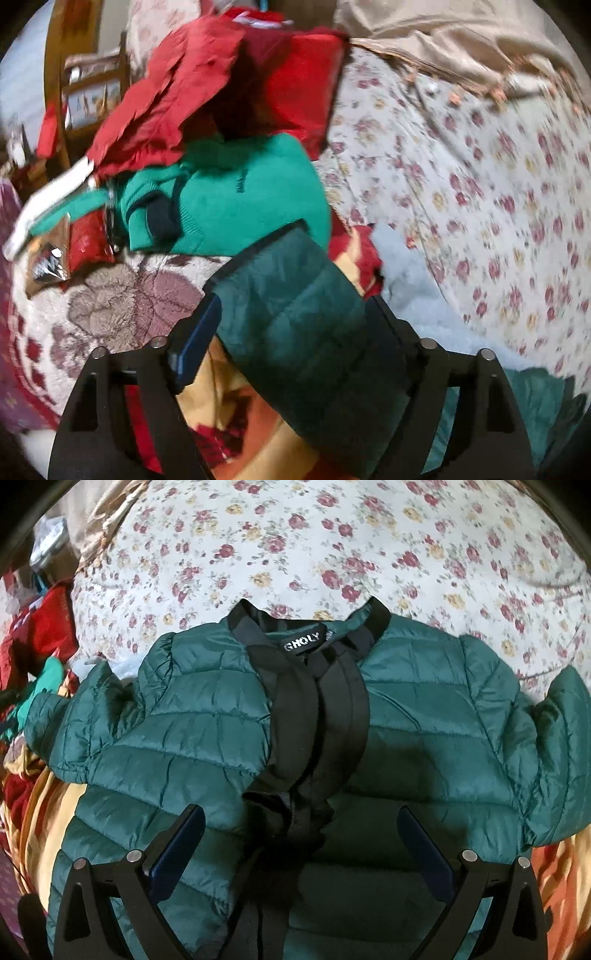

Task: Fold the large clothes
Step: 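Grasp the green jacket sleeve cuff with the left gripper and lift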

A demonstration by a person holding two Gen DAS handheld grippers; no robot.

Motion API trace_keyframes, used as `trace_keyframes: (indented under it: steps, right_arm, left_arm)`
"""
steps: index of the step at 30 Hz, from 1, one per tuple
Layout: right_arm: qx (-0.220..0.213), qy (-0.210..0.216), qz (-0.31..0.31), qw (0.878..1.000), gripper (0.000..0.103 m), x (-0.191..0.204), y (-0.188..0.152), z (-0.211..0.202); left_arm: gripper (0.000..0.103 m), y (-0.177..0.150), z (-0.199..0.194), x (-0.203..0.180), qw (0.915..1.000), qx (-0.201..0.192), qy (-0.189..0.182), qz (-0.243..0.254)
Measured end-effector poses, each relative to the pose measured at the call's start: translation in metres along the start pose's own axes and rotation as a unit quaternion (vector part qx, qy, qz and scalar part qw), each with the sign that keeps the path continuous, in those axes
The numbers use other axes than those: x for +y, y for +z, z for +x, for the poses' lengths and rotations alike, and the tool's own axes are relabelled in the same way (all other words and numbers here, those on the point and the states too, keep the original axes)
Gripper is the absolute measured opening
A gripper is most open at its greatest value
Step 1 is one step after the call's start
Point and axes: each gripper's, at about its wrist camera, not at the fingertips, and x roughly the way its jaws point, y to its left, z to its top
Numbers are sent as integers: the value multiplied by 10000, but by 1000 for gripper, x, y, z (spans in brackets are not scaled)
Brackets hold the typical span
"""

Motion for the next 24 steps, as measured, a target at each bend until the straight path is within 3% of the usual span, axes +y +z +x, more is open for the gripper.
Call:
trace_keyframes:
  steps: [3, 6, 8, 9, 10, 12, 13, 18, 24]
  right_arm:
    - [97, 14, 48, 9999, 103, -2, -1, 8]
    - [178, 1, 27, 9998, 103, 0, -3, 15]
    - [221, 1, 1, 9998, 103, 1, -4, 18]
    - [240, -5, -17, 9997, 103, 2, -4, 19]
    - [252, -17, -39, 9997, 103, 2, -4, 20]
    - [260, -31, -75, 9996, 103, 3, -4, 21]
    - [258, -40, -94, 9996, 103, 3, -4, 21]
    - [218, -17, -119, 9997, 103, 5, -3, 19]
    - [113, 49, -89, 9999, 103, 6, -2, 10]
  left_arm:
    - [87, 3, 33, 28, 9976, 563, 155, -363]
    - [87, 3, 56, 44, 9954, 625, 337, -650]
    - [87, 3, 67, 48, 9951, 583, 249, -758]
    - [80, 4, 71, 48, 9952, 593, 183, -752]
    - [53, 5, 74, 46, 9956, 612, 141, -695]
    - [21, 8, 77, 36, 9965, 682, 302, -379]
    - [14, 10, 75, 33, 9970, 626, 322, -307]
    - [10, 12, 28, 21, 9993, 141, -281, -199]
    - [9, 7, -41, -18, 9939, -42, -1090, 172]
